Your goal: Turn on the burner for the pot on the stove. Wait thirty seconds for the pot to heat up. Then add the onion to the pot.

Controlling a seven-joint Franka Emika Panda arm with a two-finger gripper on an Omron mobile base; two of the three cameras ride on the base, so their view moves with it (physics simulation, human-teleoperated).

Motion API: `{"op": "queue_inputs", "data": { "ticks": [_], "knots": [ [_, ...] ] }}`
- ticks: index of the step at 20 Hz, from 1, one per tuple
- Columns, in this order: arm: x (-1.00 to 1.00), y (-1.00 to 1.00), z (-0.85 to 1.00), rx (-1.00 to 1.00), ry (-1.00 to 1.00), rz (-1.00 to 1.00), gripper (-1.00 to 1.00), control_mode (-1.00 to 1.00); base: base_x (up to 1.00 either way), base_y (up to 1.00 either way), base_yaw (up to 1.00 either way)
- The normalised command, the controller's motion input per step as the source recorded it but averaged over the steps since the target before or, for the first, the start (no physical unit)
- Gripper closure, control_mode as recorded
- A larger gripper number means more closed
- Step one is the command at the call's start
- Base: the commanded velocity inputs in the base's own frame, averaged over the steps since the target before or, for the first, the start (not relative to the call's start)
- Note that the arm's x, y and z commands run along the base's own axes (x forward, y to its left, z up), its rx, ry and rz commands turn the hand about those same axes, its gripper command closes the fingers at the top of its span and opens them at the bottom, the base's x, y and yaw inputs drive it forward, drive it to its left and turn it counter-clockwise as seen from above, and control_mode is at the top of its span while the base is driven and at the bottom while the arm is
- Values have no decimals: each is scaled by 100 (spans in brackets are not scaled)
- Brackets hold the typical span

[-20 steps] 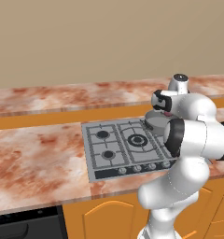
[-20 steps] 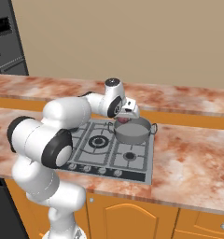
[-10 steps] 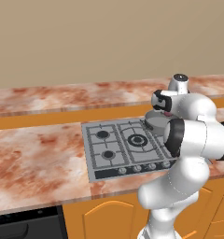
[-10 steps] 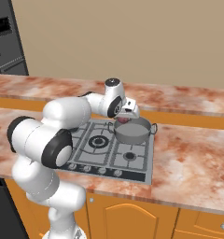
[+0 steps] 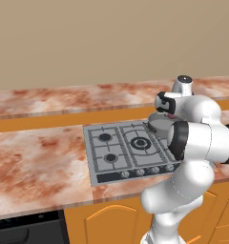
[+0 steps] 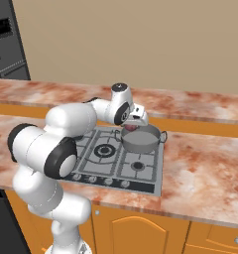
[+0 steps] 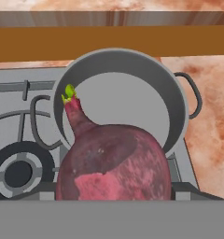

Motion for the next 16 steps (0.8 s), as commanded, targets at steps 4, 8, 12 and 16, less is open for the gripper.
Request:
{"op": "queue_inputs", "data": {
  "ticks": [4, 8, 12, 16],
  "knots": [
    [0, 0, 0, 0, 0, 0, 100, -100, 0, 0, 0],
    [0, 0, 0, 0, 0, 0, 100, -100, 0, 0, 0],
    [0, 0, 0, 0, 0, 0, 100, -100, 0, 0, 0],
    [0, 0, 0, 0, 0, 0, 100, -100, 0, 0, 0]
  ]
}}
